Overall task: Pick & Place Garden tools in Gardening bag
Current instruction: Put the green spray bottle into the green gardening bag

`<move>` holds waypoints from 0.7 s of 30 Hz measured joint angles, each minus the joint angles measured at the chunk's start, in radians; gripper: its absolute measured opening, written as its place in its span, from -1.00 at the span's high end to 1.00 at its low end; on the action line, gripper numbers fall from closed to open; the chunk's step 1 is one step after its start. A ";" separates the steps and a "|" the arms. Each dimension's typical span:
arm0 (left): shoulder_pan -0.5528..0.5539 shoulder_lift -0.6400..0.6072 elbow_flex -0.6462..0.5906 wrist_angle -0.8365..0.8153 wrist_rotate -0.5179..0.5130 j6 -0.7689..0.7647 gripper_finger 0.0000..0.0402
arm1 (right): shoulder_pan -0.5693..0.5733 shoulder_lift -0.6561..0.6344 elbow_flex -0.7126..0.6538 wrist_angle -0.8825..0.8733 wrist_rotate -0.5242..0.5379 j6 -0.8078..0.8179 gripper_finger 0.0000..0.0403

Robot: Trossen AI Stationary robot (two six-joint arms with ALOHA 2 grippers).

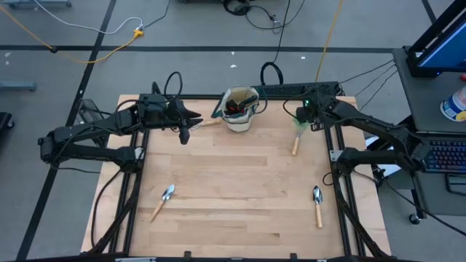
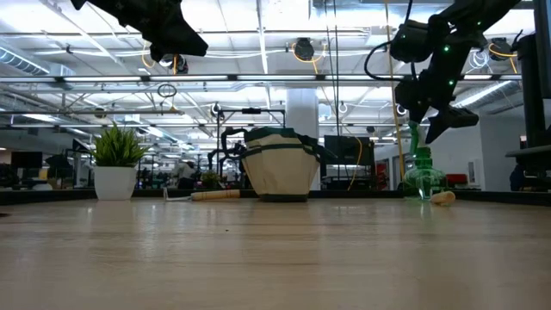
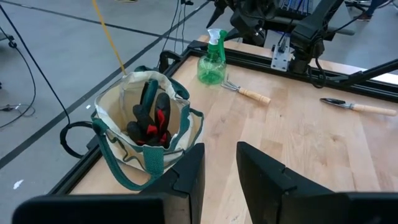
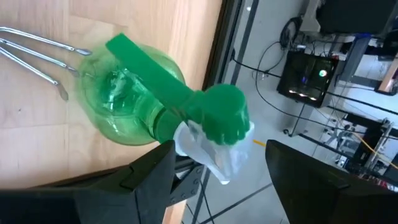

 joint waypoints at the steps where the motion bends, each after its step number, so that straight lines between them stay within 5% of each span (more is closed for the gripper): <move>1: 0.000 0.000 0.000 0.000 0.000 0.000 0.52 | 0.000 0.003 0.000 0.000 -0.001 -0.001 -0.21; 21: 0.000 0.000 0.000 0.000 0.034 0.036 0.52 | 0.000 0.087 0.000 -0.012 -0.018 0.030 -0.21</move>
